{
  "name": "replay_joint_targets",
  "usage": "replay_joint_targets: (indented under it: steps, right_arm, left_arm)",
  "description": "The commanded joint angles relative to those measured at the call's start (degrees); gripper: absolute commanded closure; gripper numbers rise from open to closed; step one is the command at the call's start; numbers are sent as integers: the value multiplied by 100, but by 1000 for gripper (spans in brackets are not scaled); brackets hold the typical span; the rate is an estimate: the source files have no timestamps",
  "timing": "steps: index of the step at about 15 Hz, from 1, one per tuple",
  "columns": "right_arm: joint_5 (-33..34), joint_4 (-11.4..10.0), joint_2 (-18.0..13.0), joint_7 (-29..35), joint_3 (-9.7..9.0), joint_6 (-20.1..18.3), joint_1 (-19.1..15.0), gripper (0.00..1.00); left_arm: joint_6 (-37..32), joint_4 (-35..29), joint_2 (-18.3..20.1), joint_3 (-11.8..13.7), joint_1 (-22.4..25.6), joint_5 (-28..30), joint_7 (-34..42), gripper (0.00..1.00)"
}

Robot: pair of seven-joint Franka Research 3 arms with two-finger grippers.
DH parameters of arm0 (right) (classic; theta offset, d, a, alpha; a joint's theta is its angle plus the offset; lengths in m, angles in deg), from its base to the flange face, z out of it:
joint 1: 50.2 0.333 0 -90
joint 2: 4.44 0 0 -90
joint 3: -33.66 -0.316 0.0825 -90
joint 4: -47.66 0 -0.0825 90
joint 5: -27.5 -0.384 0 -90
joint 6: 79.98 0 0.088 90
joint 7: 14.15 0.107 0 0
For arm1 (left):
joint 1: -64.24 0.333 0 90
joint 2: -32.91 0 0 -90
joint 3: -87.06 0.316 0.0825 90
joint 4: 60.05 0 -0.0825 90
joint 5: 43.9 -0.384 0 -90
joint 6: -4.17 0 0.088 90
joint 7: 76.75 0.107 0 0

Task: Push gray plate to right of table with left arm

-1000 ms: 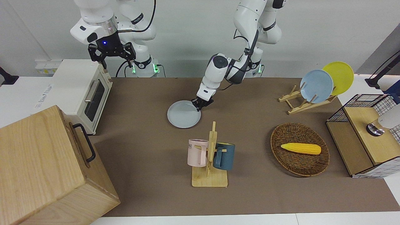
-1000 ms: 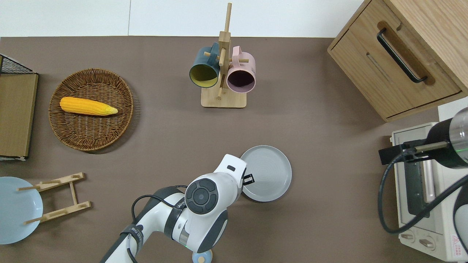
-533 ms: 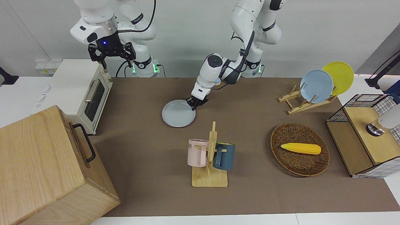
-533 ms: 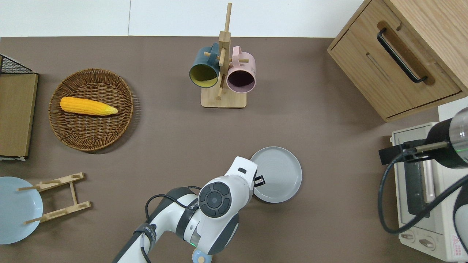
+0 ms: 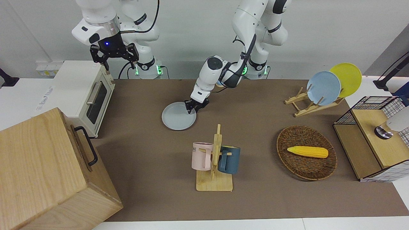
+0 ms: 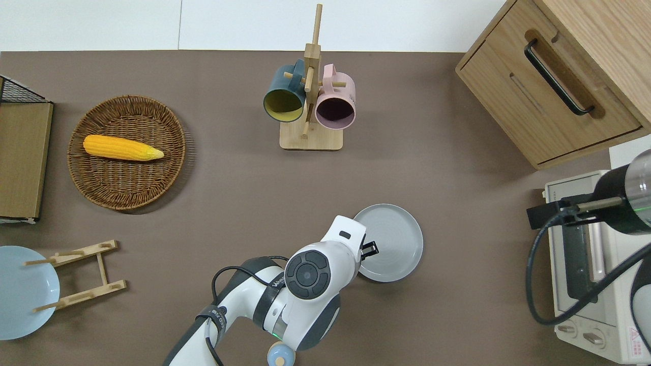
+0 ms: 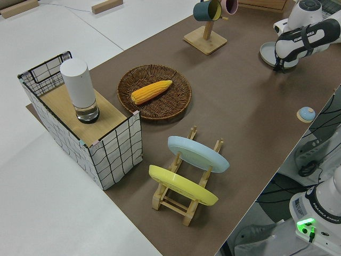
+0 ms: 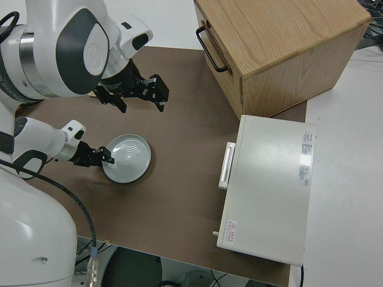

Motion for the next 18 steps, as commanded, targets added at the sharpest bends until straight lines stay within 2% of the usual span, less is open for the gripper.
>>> replay_joint_targets:
  steps: [1, 6, 9, 11, 15, 18]
  right_arm:
    - [3, -23, -60, -43, -30, -68, -46, 5]
    - [3, -23, -60, -43, -30, -68, -46, 5]
    - [3, -23, -60, -43, -30, -68, -46, 5]
    - [3, -23, -60, -43, -30, -68, -46, 5]
    - [3, -23, -60, -43, -30, -68, -46, 5]
    - [3, -23, -60, -43, -30, -68, -46, 5]
  left_arm:
    - [-216, 57, 170, 120, -65, -153, -54, 7]
    - [-1226, 57, 899, 164, 250, -864, 17, 7]
    - [-2069, 66, 1523, 164, 759, -1049, 717, 7]
    - [-2562, 92, 1796, 164, 1076, -1058, 1140, 7]
    - [-3073, 188, 2087, 164, 1779, -1321, 1615, 5]
    - [-3723, 689, 2087, 164, 2350, -1401, 2264, 5]
